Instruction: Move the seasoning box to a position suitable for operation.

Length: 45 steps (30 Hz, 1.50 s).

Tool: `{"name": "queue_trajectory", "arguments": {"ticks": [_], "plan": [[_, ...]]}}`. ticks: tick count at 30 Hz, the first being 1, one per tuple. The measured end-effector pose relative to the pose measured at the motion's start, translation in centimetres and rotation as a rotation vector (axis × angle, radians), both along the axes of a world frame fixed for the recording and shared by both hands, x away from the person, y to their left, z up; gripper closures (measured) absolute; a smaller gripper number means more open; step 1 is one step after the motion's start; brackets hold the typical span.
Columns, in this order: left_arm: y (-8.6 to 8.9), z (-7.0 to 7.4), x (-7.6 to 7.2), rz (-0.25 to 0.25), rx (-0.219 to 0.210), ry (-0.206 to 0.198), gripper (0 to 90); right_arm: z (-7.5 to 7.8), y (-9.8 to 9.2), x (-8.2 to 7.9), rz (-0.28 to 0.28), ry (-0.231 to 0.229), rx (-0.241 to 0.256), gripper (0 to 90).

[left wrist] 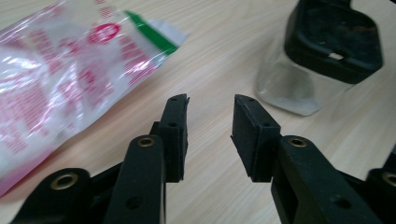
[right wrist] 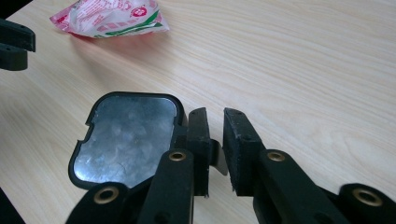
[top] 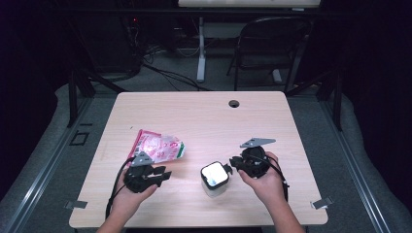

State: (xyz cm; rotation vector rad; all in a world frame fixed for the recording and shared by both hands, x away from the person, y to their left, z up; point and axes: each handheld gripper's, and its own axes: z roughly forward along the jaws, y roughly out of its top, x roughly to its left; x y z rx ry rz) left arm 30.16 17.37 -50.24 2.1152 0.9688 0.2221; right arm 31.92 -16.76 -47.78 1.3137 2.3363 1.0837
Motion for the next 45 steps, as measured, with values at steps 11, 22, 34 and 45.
{"name": "queue_trajectory", "arguments": {"ticks": [11,22,34,45], "plan": [[-5.4,0.6,0.5,-0.134,0.06,0.032,80.5,-1.3,0.8,0.0,0.041,0.014,0.002,86.9],[-7.7,0.0,0.4,-0.187,0.085,0.049,88.2,-1.5,0.7,-0.1,0.033,0.019,0.026,87.8],[-8.9,-0.5,0.4,-0.197,0.093,0.052,88.6,-1.6,0.7,-0.1,0.029,0.013,0.034,87.8],[-8.8,0.1,0.3,-0.195,0.077,0.045,88.5,-1.7,0.4,0.0,0.016,0.022,0.056,87.8]]}}
